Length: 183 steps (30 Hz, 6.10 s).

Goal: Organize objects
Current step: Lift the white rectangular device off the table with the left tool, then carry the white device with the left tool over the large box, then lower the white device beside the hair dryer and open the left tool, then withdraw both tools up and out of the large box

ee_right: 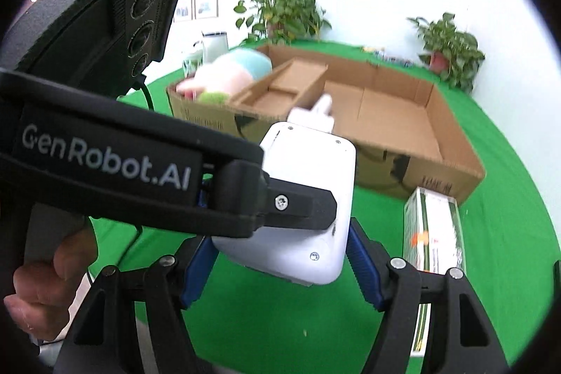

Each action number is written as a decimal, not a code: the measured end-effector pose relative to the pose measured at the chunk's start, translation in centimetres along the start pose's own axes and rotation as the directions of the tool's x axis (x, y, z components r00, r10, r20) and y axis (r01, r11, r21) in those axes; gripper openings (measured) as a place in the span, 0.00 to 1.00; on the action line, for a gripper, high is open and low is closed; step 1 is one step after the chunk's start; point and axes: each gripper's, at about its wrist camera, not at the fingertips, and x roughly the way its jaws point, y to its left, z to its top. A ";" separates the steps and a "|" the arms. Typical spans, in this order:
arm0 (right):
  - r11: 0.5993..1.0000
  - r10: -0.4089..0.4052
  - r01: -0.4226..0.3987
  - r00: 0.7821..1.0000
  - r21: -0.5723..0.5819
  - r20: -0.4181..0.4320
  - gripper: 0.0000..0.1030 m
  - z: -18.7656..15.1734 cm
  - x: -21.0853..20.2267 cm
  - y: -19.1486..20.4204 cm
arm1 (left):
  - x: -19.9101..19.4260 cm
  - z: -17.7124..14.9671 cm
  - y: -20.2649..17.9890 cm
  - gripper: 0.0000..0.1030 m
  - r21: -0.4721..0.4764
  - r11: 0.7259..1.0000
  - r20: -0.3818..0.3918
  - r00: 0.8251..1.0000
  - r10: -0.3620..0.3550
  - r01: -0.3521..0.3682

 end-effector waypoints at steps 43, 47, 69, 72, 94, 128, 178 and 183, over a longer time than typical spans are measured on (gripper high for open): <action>0.994 -0.098 0.085 0.968 0.067 0.229 0.66 12.2 0.0 -7.0 | -4.0 15.5 -11.4 0.29 0.204 0.979 0.139 0.990 -0.001 -0.027; 0.995 -0.090 0.078 0.974 0.064 0.209 0.66 12.7 0.6 -7.3 | -3.3 16.2 -10.8 0.29 0.193 0.981 0.126 0.992 0.002 -0.027; 0.993 -0.049 0.046 0.999 0.110 0.019 0.66 12.7 7.8 -9.8 | 5.5 19.0 -4.2 0.29 0.057 0.998 -0.033 0.999 0.022 -0.020; 0.991 -0.023 0.028 0.999 0.128 -0.039 0.66 11.6 9.2 -9.9 | 7.5 18.8 -2.5 0.29 0.027 0.999 -0.074 0.997 0.031 -0.029; 0.987 0.091 -0.059 0.972 0.149 -0.217 0.60 11.3 15.5 -11.0 | 12.4 21.7 5.4 0.28 -0.134 0.987 -0.148 0.987 0.064 -0.084; 0.907 0.343 -0.225 0.886 0.356 -0.313 0.64 9.4 16.8 -14.3 | 8.3 22.0 6.3 0.31 -0.112 0.989 -0.073 0.993 0.090 -0.097; 0.953 0.240 -0.152 0.905 0.261 -0.351 0.51 10.9 16.2 -10.6 | 4.2 19.6 8.5 0.31 -0.045 0.986 -0.015 0.987 0.158 -0.159; 0.939 0.319 -0.234 0.866 0.251 -0.385 0.52 10.6 15.2 -8.6 | 4.0 19.1 8.7 0.31 -0.053 0.985 -0.010 0.987 0.162 -0.163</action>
